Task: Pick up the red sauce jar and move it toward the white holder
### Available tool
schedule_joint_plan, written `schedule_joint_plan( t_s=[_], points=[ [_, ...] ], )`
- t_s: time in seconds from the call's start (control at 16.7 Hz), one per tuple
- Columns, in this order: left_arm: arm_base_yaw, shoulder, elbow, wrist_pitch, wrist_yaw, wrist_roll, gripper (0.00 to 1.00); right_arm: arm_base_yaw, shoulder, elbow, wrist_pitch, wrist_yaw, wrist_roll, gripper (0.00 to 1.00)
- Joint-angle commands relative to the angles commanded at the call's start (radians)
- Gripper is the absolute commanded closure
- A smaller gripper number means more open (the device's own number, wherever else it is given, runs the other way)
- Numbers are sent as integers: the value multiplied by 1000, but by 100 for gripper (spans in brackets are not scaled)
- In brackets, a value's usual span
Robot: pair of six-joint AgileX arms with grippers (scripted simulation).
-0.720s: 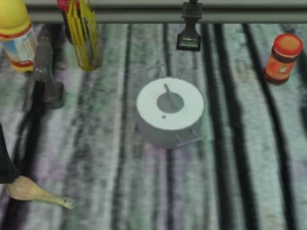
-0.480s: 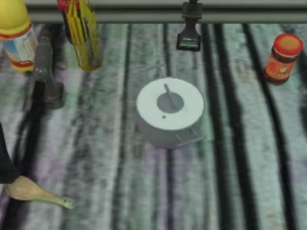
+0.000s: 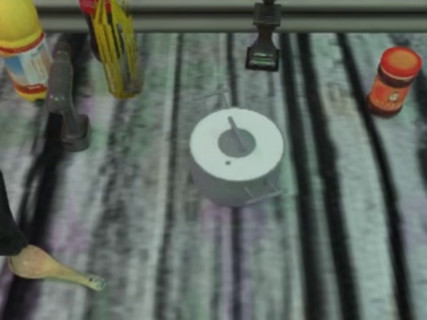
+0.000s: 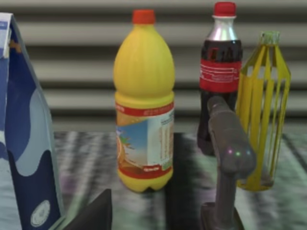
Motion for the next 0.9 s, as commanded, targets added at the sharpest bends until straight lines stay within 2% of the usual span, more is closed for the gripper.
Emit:
schedule_joint_plan(
  t_s=[0.36,0.9],
  points=[
    [0,0,0,0,0,0,0,-24,523,596,-277,-27,-137,0],
    [0,0,0,0,0,0,0,-21,1387,1629,-586,-106,-395,0]
  ],
)
